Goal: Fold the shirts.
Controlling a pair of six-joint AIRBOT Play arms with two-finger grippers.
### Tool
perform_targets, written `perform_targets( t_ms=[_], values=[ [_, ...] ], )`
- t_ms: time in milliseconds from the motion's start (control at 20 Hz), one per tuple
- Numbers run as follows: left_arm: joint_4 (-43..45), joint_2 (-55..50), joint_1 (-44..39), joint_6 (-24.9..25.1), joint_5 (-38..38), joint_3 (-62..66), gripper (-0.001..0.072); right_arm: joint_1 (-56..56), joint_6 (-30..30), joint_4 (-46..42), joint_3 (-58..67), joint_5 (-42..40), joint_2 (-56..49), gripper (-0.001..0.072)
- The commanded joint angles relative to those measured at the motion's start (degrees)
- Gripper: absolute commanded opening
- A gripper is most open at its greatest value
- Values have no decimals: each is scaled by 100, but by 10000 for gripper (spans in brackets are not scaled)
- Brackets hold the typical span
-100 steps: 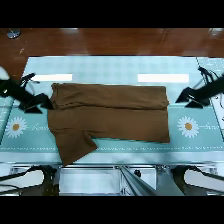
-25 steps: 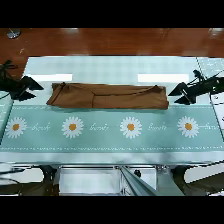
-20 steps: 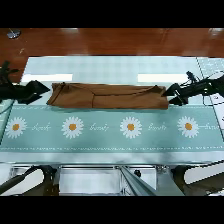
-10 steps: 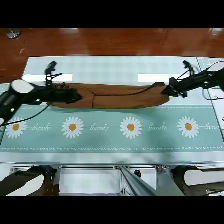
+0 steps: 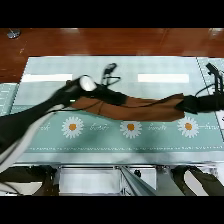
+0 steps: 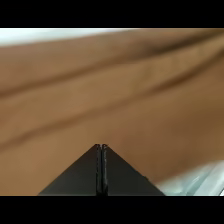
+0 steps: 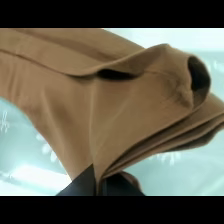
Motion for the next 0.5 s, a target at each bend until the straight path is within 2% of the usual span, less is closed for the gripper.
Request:
perform_targets(
  t_ms=[0,150,300,450],
  values=[
    [107,-1248,-800,-693,-74,1217,21,-2,402,-223,-297,199,1021,20],
    [-96,-1751,-1318,-785,-568,1738,21,-2,522,-199,-297,190,1130,20],
    [-190,-1805,-1679,-782,-798,1827,22,-2,361,85,-297,98,1093,20],
    [-118,-1646,-1290,-551,-1368,2026,22,28,352,387,-245,-37,1093,20]
  ],
)
